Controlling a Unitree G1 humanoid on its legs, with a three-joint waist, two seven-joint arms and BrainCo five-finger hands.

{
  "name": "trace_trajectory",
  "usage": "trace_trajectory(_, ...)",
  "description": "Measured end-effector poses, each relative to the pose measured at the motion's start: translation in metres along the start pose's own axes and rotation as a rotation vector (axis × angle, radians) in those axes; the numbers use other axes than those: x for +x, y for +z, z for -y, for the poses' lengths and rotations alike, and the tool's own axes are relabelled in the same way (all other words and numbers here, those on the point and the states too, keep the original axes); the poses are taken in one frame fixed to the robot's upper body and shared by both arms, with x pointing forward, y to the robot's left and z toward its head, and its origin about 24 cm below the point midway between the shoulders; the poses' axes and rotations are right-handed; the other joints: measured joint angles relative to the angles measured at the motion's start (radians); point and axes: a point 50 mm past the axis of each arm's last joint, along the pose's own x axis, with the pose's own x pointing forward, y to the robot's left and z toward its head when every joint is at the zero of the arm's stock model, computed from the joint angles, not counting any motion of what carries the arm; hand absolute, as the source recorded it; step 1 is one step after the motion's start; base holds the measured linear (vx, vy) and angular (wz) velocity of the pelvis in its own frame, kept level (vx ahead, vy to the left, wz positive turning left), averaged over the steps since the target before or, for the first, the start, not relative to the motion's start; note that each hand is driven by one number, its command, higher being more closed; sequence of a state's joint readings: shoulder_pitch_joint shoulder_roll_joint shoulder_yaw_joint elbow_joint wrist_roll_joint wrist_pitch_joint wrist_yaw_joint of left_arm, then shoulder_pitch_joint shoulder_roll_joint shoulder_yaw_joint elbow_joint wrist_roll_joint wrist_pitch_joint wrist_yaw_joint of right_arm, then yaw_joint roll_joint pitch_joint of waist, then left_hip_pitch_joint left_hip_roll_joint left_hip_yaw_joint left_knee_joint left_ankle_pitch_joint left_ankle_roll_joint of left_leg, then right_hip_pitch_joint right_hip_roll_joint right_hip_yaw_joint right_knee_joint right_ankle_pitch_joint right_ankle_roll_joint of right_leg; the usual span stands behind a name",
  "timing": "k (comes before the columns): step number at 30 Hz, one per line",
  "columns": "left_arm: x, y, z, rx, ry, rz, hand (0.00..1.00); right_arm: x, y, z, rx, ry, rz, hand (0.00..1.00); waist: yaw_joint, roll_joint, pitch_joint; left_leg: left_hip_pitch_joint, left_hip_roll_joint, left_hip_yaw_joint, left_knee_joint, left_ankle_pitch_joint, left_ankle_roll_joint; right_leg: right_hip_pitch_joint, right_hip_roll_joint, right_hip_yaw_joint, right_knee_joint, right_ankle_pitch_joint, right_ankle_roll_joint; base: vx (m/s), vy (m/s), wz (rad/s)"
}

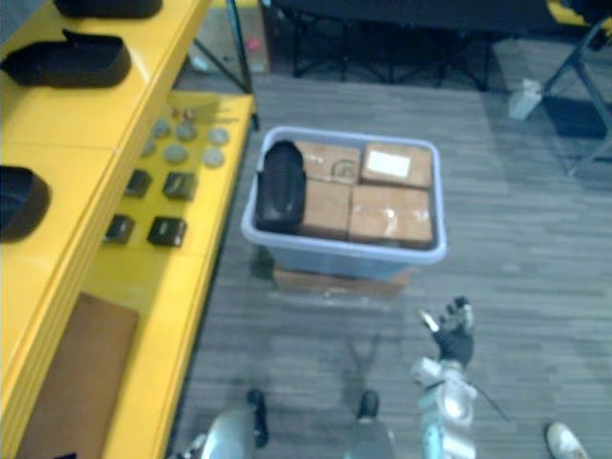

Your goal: Walk over and take plastic housings, then place them on the shelf

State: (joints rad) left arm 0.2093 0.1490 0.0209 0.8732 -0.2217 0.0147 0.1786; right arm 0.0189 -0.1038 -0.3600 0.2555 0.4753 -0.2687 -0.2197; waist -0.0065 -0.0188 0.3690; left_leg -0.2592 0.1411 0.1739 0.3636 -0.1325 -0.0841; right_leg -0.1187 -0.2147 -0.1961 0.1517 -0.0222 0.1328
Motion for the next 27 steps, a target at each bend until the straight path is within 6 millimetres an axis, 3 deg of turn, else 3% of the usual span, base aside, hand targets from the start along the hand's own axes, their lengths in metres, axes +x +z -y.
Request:
trace_trajectory(3, 0.002, 0.010, 0.003, -0.009, -0.010, 0.028, 0.00, 0.036, 0.042, -0.008, 0.023, 0.011, 0.144, 0.00, 0.000, 0.013, 0.060, -0.019, -0.006, -0.005, 0.002, 0.007, 0.006, -0.016, -0.004, 0.000, 0.016, 0.007, 0.002, -0.05, 0.005, 0.08)
trace_trajectory(5, 0.004, 0.020, 0.009, -0.016, -0.030, 0.058, 0.00, 0.072, 0.080, -0.018, -0.006, 0.029, 0.230, 0.00, 0.002, 0.040, 0.076, -0.066, -0.017, -0.025, 0.017, 0.012, 0.013, -0.055, -0.014, -0.011, 0.043, 0.007, 0.005, -0.03, 0.022, 0.22)
trace_trajectory(8, 0.006, 0.030, 0.015, -0.013, -0.069, 0.094, 0.00, 0.097, 0.124, -0.035, 0.015, 0.055, 0.327, 0.00, 0.024, 0.081, 0.097, -0.090, -0.042, -0.049, 0.019, 0.026, 0.022, -0.093, -0.040, -0.016, 0.112, -0.022, 0.014, 0.00, 0.016, 0.32)
trace_trajectory(10, 0.005, 0.031, 0.023, -0.013, -0.102, 0.096, 0.00, 0.104, 0.145, -0.046, 0.023, 0.082, 0.376, 0.00, 0.027, 0.101, 0.108, -0.091, -0.065, -0.068, 0.008, 0.036, 0.024, -0.103, -0.064, -0.018, 0.158, -0.052, 0.020, 0.00, 0.005, 0.42)
trace_trajectory(14, 0.004, 0.030, 0.033, -0.046, -0.144, 0.088, 0.00, 0.113, 0.170, -0.075, -0.007, 0.168, 0.408, 0.00, 0.052, 0.117, 0.115, -0.093, -0.090, -0.082, -0.034, 0.063, 0.022, -0.136, -0.092, -0.027, 0.215, -0.090, 0.028, 0.01, -0.027, 0.22)
trace_trajectory(17, 0.004, 0.031, 0.034, -0.045, -0.152, 0.091, 0.00, 0.114, 0.186, -0.093, -0.045, 0.207, 0.453, 0.00, 0.055, 0.119, 0.116, -0.100, -0.100, -0.085, -0.047, 0.072, 0.021, -0.159, -0.106, -0.029, 0.247, -0.107, 0.029, 0.01, -0.025, 0.12)
trace_trajectory(21, 0.004, 0.034, 0.039, -0.046, -0.179, 0.098, 0.00, 0.118, 0.222, -0.114, -0.124, 0.237, 0.528, 0.00, 0.058, 0.136, 0.124, -0.127, -0.112, -0.115, -0.039, 0.079, 0.021, -0.176, -0.121, -0.051, 0.284, -0.121, 0.027, 0.00, -0.003, 0.22)
trace_trajectory(27, 0.004, 0.039, 0.042, -0.064, -0.198, 0.103, 0.00, 0.121, 0.235, -0.145, -0.238, 0.276, 0.508, 0.00, 0.086, 0.140, 0.122, -0.139, -0.121, -0.139, -0.035, 0.087, 0.020, -0.180, -0.138, -0.076, 0.315, -0.144, 0.032, -0.02, -0.011, 0.15)
